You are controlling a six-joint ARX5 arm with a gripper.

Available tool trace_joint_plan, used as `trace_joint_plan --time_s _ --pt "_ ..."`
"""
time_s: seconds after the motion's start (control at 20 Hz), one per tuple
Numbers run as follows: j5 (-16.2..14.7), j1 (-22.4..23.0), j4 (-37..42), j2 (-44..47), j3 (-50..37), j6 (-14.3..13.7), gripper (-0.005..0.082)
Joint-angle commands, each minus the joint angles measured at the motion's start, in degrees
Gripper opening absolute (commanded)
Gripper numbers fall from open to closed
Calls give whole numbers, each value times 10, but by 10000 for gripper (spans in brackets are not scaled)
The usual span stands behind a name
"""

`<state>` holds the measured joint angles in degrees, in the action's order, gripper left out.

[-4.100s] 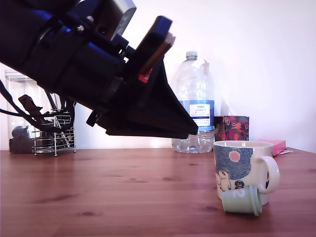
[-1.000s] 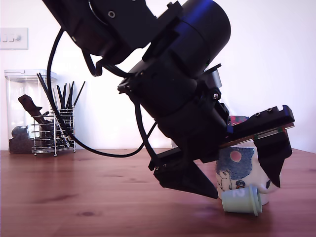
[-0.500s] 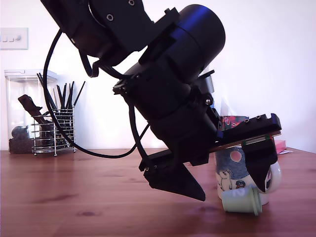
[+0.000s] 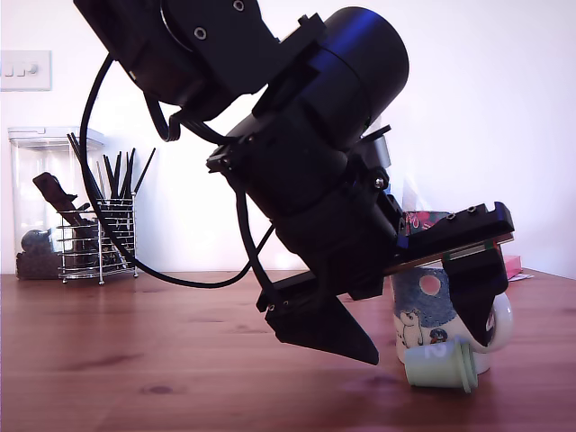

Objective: Pick up the coffee capsules from the table one by one and drop them inside the nearest coffee cup

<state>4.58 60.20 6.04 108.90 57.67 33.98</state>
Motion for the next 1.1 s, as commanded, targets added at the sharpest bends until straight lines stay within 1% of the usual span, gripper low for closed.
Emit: trace_joint_plan --time_s 0.0,0.05,0.4,0.55,0.65,0.9,0.95,1.05 --pt "-1 -2 -5 21 -2 -1 763" --pt "-7 -2 -5 21 -2 -1 763" --pt "-7 -5 -4 21 -1 -1 763" --pt "-7 -7 -5 22 -1 -6 763" --pt "-12 -7 -7 22 -1 -6 763" --pt "-15 -6 -13 22 -1 -5 756" --pt "-18 -6 -11 22 -1 -5 723" --pt "-20 -6 -11 22 -1 -5 614"
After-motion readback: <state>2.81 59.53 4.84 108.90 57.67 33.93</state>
